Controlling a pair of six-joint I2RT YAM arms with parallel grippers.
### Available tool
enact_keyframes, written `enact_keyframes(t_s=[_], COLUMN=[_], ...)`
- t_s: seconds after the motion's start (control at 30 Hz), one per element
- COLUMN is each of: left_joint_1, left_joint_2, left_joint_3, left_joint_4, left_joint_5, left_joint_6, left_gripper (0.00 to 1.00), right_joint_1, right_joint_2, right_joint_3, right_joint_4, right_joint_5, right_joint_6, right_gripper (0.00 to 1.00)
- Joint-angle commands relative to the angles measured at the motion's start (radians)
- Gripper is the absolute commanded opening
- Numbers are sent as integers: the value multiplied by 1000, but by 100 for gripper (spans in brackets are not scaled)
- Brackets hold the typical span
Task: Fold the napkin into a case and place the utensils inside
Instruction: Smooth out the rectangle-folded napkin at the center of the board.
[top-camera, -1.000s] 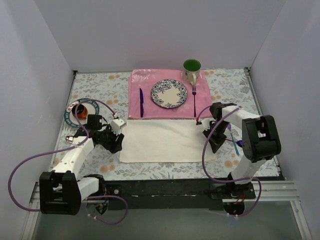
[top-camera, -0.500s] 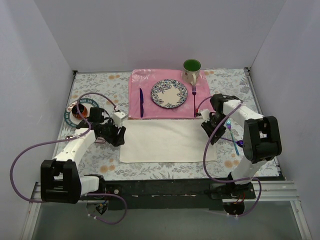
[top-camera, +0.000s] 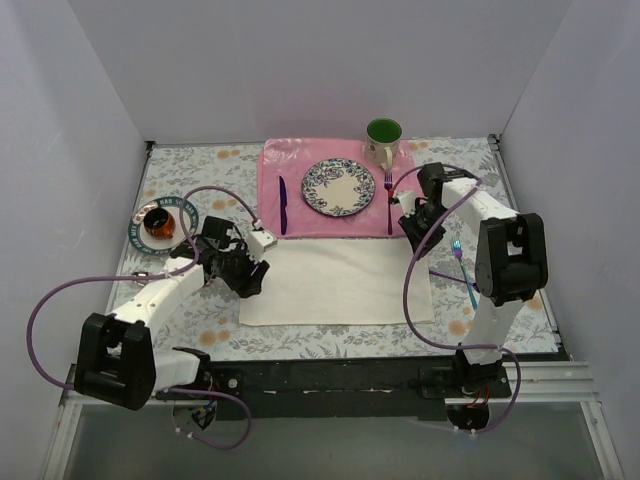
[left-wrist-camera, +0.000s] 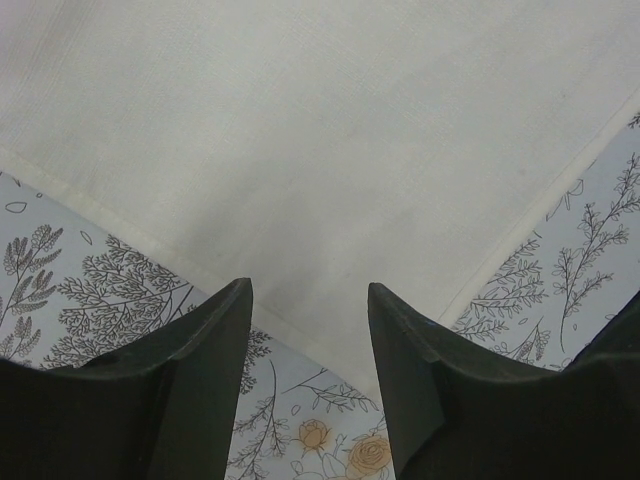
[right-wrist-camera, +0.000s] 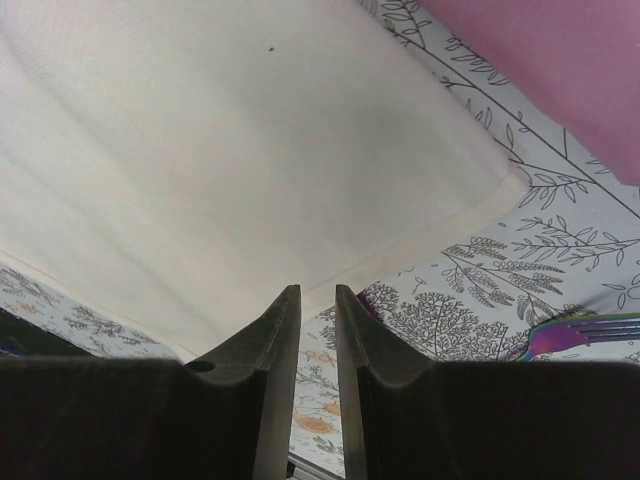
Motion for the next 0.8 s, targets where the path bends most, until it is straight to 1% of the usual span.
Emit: enact_keyframes(t_s=[0.0, 0.1, 0.13, 0.2, 0.23, 0.37, 0.4, 0.5, 0.6, 0.67, 0.7, 0.77], left_joint_1=[-67, -135, -185, -239, -277, -330, -345, -409, -513, -552, -593, -630], left_joint_2=[-51, -66, -72, -78, -66, 32, 43, 72, 113, 124, 129, 130], left_joint_3=[15, 42, 48, 74, 94, 200, 223, 234, 239, 225, 213, 170], left_joint_4=[-15, -28, -22, 9, 18, 55, 87, 159, 187, 205, 234, 262], left_joint_5=[-33, -36, -45, -62, -67, -29, -29, -35, -52, -61, -75, -93], left_joint_6=[58, 77, 80, 83, 81, 52, 42, 20, -4, -35, -44, -60], left_gripper=[49, 50, 51, 53, 53, 53, 53, 54, 53, 53, 53, 53], right_joint_1=[-31, -52, -57, -66, -68, -72, -72, -82, -94, -105, -106, -117], right_joint_2=[41, 70, 79, 107, 115, 147, 151, 162, 176, 181, 181, 167], right_joint_3=[83, 124, 143, 152, 152, 111, 101, 83, 85, 83, 83, 86], right_joint_4=[-14, -16, -20, -20, -19, 26, 53, 89, 101, 101, 98, 84], right_joint_5=[-14, -22, -22, -22, -23, -36, -36, -28, -28, -33, -37, -56], right_joint_6=[21, 26, 25, 15, 12, 17, 21, 32, 35, 35, 35, 25], right_gripper=[30, 31, 31, 31, 30, 28, 27, 27, 27, 27, 27, 27])
